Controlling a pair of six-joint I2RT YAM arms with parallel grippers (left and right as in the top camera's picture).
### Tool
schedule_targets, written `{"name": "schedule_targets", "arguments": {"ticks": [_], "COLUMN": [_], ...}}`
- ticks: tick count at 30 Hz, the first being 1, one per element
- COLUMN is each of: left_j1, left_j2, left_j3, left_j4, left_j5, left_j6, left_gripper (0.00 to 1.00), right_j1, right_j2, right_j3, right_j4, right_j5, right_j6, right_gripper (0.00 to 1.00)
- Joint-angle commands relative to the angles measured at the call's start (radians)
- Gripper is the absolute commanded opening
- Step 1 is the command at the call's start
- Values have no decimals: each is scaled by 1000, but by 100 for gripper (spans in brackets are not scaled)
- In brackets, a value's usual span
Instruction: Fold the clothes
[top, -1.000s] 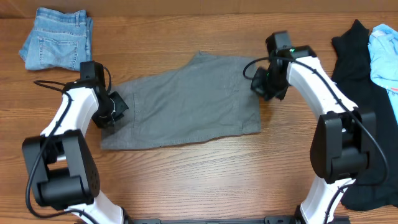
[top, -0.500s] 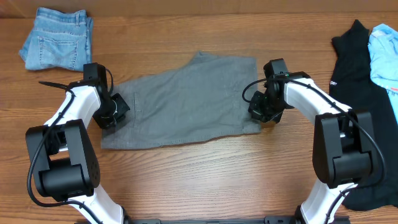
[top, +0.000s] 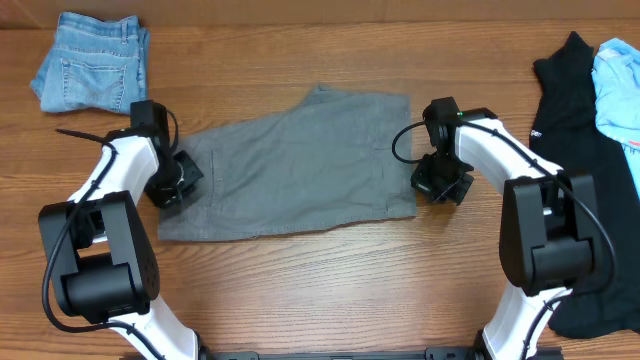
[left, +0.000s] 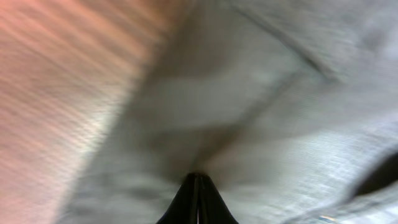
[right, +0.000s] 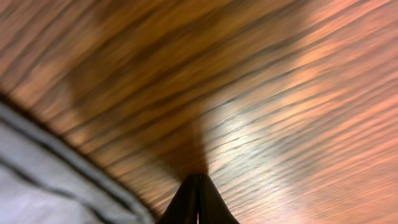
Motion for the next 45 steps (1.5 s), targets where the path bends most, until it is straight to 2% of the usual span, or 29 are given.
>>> {"name": "schedule_targets", "arguments": {"ticks": [1, 2, 3, 4, 5, 6, 7, 8, 10, 16, 25, 33, 45], "left_j1": [14, 14, 14, 14, 14, 14, 14, 15, 21, 85, 219, 229, 192], "left_j2": [-40, -62, -80, -101, -119, -136, -149, -163, -172, -159, -74, 21, 129], "left_j3": [40, 50, 57, 63, 68, 72, 74, 75, 82, 74, 71, 71, 71], "left_j4": [-23, -30, -32, -33, -34, -39, -42, -47, -71, -104, -79, -32, -37], "left_j5": [-98, -98, -97, -94, -94, -93, -94, -94, -93, -1, 308, 388, 433], "left_j6": [-30, -26, -16, 2, 16, 32, 46, 61, 64, 157, 352, 416, 434], "left_gripper": [4, 4, 13, 38, 74, 97, 100, 100, 100, 100, 100, 100, 100], "right_j1": [-5, -5, -5, -5, -5, -5, -5, -5, -6, -17, -18, -18, -18], "right_j2": [15, 12, 11, 10, 9, 8, 8, 8, 8, 8, 8, 8, 8], "right_j3": [90, 114, 131, 149, 163, 177, 185, 193, 199, 200, 200, 200, 200], "right_j4": [-33, -48, -56, -65, -68, -75, -78, -83, -81, -83, -85, -79, -61], "right_j5": [78, 77, 76, 69, 56, 44, 39, 40, 40, 39, 40, 40, 39], "right_j6": [13, 11, 7, -8, -29, -49, -57, -60, -71, -126, -150, -154, -153], "right_gripper": [4, 4, 4, 8, 14, 28, 42, 65, 100, 100, 100, 100, 100]}}
